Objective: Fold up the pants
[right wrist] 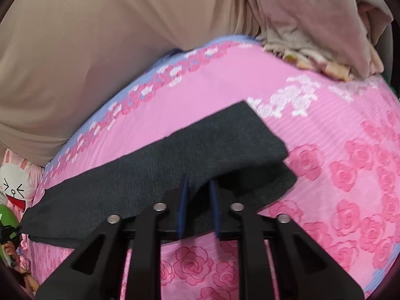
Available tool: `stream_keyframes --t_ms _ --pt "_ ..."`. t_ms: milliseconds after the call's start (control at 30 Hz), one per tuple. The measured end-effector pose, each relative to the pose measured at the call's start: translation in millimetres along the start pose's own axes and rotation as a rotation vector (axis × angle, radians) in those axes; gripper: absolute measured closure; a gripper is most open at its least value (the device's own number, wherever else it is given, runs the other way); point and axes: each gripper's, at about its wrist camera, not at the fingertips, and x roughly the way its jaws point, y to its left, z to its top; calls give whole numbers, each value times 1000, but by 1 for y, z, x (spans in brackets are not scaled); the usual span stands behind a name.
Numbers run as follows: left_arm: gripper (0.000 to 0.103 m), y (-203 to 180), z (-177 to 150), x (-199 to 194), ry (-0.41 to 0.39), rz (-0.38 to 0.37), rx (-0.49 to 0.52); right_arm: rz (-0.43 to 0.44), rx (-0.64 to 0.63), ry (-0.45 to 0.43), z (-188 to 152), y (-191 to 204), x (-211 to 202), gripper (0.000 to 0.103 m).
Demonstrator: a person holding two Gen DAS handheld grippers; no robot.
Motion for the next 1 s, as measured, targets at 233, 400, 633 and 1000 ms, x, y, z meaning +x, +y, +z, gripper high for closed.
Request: stream_keyframes --t_ms 233,400,633,1000 --pt "86 7 -3 36 70 231 90 -62 29 36 1 -21 6 95" --pt "58 -21 -31 1 -60 410 161 -71 68 2 -2 -38 -23 89" --pt "45 -80 -102 -5 -216 473 360 -13 85 22 12 -42 -1 60" --pt "35 -149 -198 66 -198 482 592 -75 -25 -5 20 -42 -15 102"
